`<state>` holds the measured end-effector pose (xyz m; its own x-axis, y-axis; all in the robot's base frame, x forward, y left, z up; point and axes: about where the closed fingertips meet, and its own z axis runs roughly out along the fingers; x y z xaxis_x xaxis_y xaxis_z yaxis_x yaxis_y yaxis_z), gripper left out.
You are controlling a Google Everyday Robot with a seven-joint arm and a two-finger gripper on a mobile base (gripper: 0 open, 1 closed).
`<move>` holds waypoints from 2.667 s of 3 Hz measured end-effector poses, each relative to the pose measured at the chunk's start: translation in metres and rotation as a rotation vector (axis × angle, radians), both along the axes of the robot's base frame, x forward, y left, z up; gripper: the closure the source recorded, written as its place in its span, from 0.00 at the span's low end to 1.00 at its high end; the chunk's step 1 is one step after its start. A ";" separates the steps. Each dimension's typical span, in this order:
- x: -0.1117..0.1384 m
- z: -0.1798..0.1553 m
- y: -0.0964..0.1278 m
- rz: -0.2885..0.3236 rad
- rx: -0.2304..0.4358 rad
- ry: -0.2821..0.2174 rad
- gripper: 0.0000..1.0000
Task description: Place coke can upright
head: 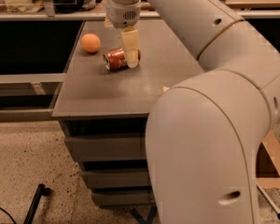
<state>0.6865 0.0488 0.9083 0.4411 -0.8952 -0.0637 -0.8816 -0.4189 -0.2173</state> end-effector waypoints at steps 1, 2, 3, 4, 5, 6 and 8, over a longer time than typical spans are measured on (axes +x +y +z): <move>0.011 -0.030 0.015 -0.031 0.049 0.020 0.00; 0.015 -0.032 0.018 -0.029 0.060 0.013 0.00; 0.022 -0.042 0.016 -0.030 0.081 0.024 0.00; 0.030 -0.055 0.014 -0.042 0.081 0.045 0.00; 0.036 -0.066 0.009 -0.055 0.051 0.052 0.00; 0.039 -0.075 0.009 -0.043 0.046 0.064 0.00; 0.043 -0.084 0.014 -0.022 0.024 0.075 0.42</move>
Offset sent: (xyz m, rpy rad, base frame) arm -0.0095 -0.0039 -0.0356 0.0088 0.1025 -0.0538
